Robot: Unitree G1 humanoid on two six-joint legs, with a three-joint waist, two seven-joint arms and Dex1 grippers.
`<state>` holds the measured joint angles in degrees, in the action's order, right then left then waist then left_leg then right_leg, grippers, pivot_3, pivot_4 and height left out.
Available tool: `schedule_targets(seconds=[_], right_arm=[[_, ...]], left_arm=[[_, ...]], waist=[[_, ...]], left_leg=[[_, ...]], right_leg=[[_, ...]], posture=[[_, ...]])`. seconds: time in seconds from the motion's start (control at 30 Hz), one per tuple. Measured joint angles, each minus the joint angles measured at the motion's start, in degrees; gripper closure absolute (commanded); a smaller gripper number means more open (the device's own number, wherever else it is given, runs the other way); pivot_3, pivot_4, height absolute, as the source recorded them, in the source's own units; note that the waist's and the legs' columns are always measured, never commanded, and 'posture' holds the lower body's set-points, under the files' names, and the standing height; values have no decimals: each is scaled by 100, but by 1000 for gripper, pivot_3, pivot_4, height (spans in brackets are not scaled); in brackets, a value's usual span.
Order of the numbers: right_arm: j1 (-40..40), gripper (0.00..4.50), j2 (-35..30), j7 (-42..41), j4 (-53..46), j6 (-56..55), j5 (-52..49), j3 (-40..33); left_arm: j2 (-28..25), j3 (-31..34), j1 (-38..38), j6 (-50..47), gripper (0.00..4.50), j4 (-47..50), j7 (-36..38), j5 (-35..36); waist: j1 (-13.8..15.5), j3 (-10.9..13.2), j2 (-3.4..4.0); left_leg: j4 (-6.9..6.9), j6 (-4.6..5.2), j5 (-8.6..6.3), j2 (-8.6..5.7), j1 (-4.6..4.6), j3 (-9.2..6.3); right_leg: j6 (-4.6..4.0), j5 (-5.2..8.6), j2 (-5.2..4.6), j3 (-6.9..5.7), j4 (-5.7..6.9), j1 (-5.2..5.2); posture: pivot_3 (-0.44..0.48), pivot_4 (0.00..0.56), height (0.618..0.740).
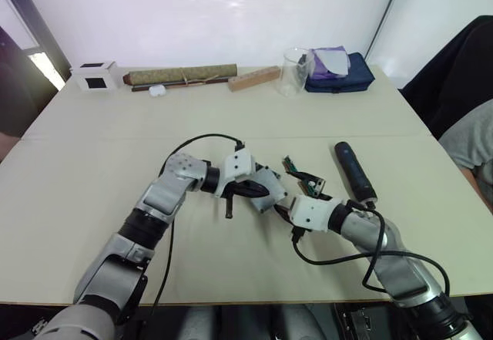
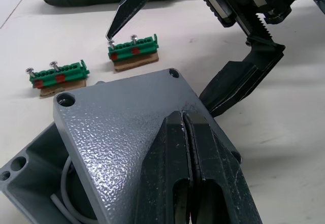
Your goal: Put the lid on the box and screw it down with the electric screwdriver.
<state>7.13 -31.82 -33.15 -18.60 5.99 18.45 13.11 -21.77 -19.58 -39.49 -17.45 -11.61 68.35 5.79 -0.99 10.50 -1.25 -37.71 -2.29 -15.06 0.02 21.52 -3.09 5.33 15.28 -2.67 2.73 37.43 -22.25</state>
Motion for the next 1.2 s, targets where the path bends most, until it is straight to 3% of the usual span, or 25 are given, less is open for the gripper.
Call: schedule_targets(seconds=[0.67, 1.07, 1.2], right_arm=[[216, 23, 100, -3, -259, 558, -438, -428], [283, 23, 111, -345, -416, 1339, -958, -445], [289, 23, 293, -457, -669, 2161, -1338, -448]], left_arm=[[31, 301, -89, -670, 4500, -155, -486, 452], [334, 946, -60, -1991, 4500, -161, -897, 1271], [452, 1184, -61, -2357, 4500, -165, -1195, 1515]], waist=[[-16, 1, 0], [-7, 7, 1], [-6, 8, 2]], left_leg=[[41, -2, 1, 0, -1, -2], [55, -2, 1, 0, 19, -8], [55, -3, 2, 0, 30, -24]], right_leg=[[4, -2, 2, 0, -19, -14], [21, -11, 1, -1, -26, -36], [22, -12, 0, -2, -27, -46]], posture=[[0, 150, 736], [0, 150, 736], [0, 150, 736]])
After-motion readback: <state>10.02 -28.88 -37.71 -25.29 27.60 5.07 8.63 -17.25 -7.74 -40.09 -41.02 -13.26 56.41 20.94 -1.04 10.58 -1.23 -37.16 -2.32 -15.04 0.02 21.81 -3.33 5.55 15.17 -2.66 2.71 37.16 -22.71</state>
